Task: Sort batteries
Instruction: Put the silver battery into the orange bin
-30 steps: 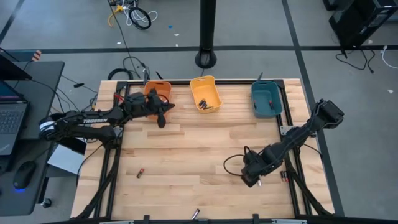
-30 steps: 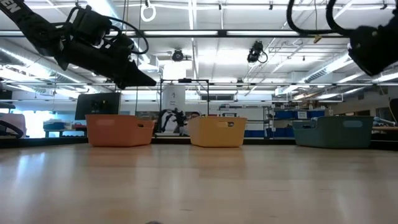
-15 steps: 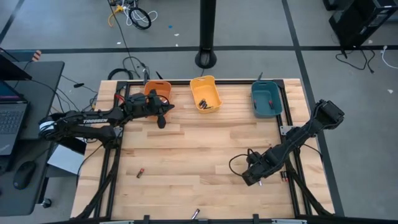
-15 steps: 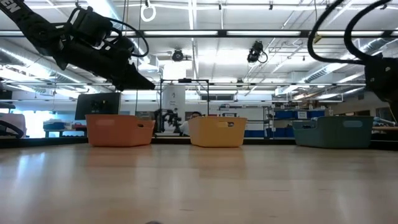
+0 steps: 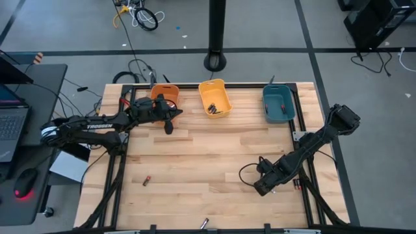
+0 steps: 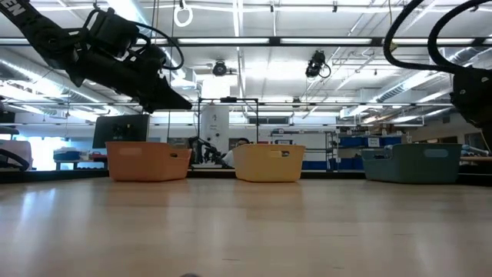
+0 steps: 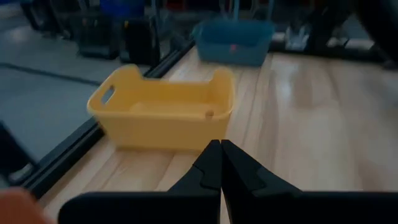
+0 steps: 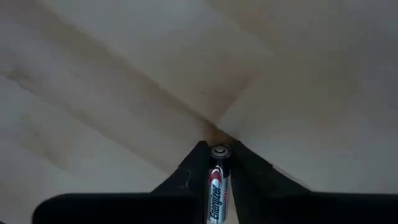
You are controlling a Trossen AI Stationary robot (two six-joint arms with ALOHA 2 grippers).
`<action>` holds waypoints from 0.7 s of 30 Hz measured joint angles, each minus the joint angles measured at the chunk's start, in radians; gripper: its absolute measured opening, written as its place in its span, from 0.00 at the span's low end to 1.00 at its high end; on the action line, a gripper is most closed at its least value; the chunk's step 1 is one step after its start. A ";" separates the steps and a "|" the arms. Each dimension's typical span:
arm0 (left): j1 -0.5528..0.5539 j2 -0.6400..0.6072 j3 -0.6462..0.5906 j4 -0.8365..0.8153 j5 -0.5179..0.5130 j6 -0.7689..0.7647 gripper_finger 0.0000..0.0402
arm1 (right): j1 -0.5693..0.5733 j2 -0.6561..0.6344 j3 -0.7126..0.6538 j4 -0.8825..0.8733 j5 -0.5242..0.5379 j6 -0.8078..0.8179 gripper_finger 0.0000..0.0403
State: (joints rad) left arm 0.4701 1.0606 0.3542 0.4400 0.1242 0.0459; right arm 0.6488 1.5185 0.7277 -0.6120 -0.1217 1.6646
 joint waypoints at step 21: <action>-0.070 0.000 -0.117 0.510 0.273 -0.293 0.05 | -0.443 -0.130 0.159 0.480 0.540 -1.069 0.13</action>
State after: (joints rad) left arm 0.4003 1.0607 0.2369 0.9503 0.3972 -0.2473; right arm 0.2056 1.3883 0.8871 -0.1316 0.4186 0.5955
